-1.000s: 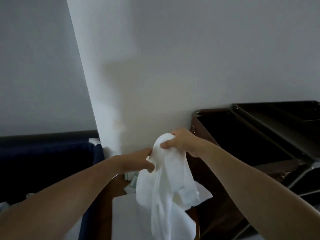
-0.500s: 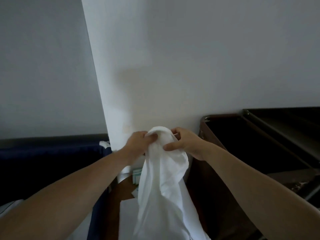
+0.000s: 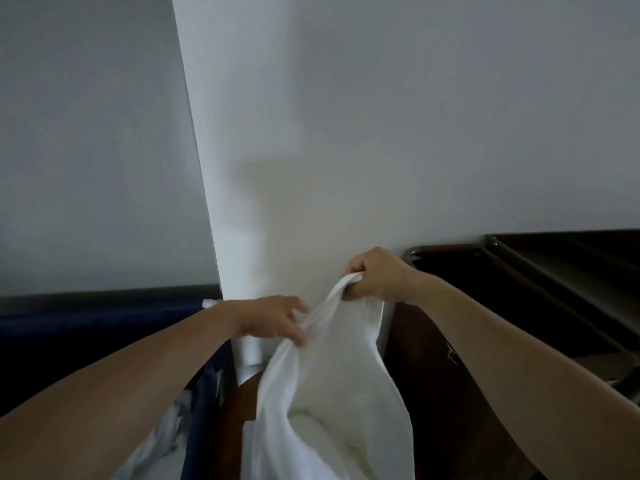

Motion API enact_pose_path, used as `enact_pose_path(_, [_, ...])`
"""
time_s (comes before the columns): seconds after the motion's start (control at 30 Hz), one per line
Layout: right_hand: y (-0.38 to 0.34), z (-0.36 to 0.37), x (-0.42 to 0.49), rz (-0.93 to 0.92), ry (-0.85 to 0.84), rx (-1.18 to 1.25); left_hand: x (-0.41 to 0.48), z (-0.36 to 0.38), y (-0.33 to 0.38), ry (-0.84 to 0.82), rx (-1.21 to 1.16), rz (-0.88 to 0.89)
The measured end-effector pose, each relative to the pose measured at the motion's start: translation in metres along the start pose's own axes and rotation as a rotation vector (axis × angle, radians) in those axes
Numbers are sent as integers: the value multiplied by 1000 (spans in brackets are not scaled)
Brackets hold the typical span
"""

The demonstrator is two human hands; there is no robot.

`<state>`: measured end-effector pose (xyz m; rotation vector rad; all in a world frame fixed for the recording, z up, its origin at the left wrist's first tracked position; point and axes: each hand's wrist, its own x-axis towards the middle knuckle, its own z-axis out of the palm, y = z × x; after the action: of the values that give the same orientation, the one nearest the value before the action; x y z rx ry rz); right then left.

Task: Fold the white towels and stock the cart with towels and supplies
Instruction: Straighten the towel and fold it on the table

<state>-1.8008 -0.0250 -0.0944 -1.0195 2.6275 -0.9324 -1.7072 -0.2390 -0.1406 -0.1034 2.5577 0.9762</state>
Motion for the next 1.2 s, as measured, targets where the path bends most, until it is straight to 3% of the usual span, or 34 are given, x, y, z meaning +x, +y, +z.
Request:
enact_pose_path(0.07, [-5, 12, 5, -22, -43, -37, 5, 10, 11, 89, 12, 127])
enact_pose_path(0.17, [-10, 16, 10, -55, 26, -8, 10, 21, 21, 229, -21, 226])
enact_pose_path(0.3, [-4, 8, 3, 31, 222, 256, -1, 17, 29, 284, -427, 210])
enact_pose_path(0.4, [1, 17, -4, 77, 254, 487, -10, 12, 36, 268, -732, 161])
enact_pose_path(0.53, [-2, 27, 0, 105, 270, 586, -10, 9, 38, 92, -772, 179])
enact_pose_path(0.63, [-8, 29, 3, 56, 211, 488, -10, 11, 38, 98, -749, 200])
enact_pose_path(0.77, [-10, 31, 0, 5, 381, 388, -10, 11, 34, 194, -859, 210])
enact_pose_path(0.97, [-11, 40, -9, -24, 139, 313, -6, 7, 25, 200, -974, 162])
enact_pose_path(1.2, [-14, 61, -11, -132, 238, 257, -7, 12, 18, 222, -1108, 120])
